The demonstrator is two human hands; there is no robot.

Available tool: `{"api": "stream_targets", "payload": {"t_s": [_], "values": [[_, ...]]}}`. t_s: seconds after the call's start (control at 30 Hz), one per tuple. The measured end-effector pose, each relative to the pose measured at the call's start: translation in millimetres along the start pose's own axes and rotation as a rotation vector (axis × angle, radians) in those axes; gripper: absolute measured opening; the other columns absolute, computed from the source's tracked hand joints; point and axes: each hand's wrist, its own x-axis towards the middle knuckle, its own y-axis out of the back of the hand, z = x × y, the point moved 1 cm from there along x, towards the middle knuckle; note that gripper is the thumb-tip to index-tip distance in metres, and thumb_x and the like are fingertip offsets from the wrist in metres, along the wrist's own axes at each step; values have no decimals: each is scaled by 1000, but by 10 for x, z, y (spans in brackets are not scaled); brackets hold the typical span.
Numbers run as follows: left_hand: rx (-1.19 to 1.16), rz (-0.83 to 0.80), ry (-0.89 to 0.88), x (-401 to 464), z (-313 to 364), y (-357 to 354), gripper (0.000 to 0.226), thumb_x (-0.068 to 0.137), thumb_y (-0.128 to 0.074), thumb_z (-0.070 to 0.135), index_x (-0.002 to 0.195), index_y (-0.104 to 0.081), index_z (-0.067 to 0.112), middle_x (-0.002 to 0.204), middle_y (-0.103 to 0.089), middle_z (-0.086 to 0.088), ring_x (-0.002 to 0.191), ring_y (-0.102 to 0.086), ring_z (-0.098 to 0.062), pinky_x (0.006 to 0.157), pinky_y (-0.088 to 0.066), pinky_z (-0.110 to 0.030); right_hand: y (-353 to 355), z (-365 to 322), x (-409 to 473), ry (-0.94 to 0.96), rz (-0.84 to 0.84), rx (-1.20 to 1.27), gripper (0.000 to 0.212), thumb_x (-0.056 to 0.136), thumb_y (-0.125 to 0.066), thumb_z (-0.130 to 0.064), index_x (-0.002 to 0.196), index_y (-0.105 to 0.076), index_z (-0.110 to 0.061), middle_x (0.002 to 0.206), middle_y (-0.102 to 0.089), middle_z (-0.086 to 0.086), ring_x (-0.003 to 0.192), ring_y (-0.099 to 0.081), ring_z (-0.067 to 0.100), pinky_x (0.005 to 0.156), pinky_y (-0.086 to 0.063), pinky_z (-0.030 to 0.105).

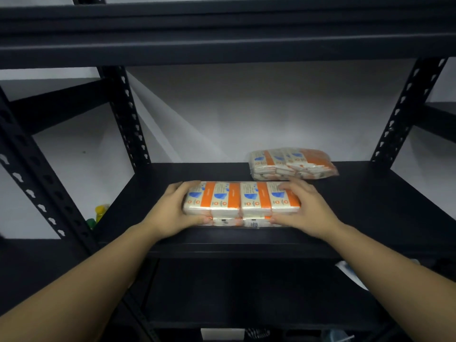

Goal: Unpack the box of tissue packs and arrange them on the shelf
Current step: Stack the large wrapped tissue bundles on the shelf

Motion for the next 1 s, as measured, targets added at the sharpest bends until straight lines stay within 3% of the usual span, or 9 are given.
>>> {"api": "stream_targets", "payload": {"t_s": [0.1,0.2,0.3,0.43,0.6,0.77,0.9,1.0], "values": [[-74,55,-11,-121,-86,-48,82,74,-87,53,144,-45,50,137,-50,11,117,-60,-10,100,-56,-34,-103,122,-212,-53,103,112,81,74,-92,-37,146,-55,-28,157,-33,-14,135,-35,1,110,-37,25],[-151,67,3,-194,-120,-87,73,77,-85,48,143,-54,45,132,-62,16,113,-63,3,93,-54,-17,-164,173,-292,-80,125,163,76,78,-90,-27,146,-57,-28,157,-41,-11,132,-43,0,104,-46,19],[-185,103,40,-218,-110,-122,73,77,-87,41,144,-57,41,128,-65,18,109,-63,9,84,-52,-8,-174,189,-287,-89,149,157,71,78,-90,-23,143,-62,-27,153,-50,-8,129,-47,0,93,-40,3],[-181,130,65,-228,-70,-160,73,80,-86,39,146,-54,41,123,-64,19,105,-63,6,81,-50,-10,-203,139,-302,-111,188,171,70,78,-90,-23,142,-62,-26,148,-54,-7,126,-50,1,102,-48,20],[-150,52,49,-229,-53,-128,76,84,-79,46,152,-45,42,127,-59,22,103,-60,9,82,-50,-11,-152,129,-338,-115,152,159,77,77,-90,-27,147,-57,-26,149,-56,-5,128,-56,7,105,-52,29],[-166,5,14,-113,25,-162,77,79,-77,52,150,-52,39,134,-65,14,115,-66,-2,96,-55,-23,6,217,-417,-146,146,152,77,77,-90,-28,147,-57,-29,148,-58,-4,120,-60,4,96,-50,16],[-156,-41,-43,119,222,-376,73,83,-81,45,149,-51,39,138,-66,12,119,-65,-4,104,-54,-29,208,401,-602,-212,185,159,77,77,-90,-27,146,-57,-30,145,-61,-5,118,-62,5,102,-54,28],[-151,-85,-90,353,451,-605,72,85,-81,43,150,-50,40,140,-65,10,120,-64,-5,104,-53,-29,421,576,-783,-253,221,129,76,78,-90,-27,146,-58,-30,142,-63,-4,117,-63,5,101,-53,25]]}}
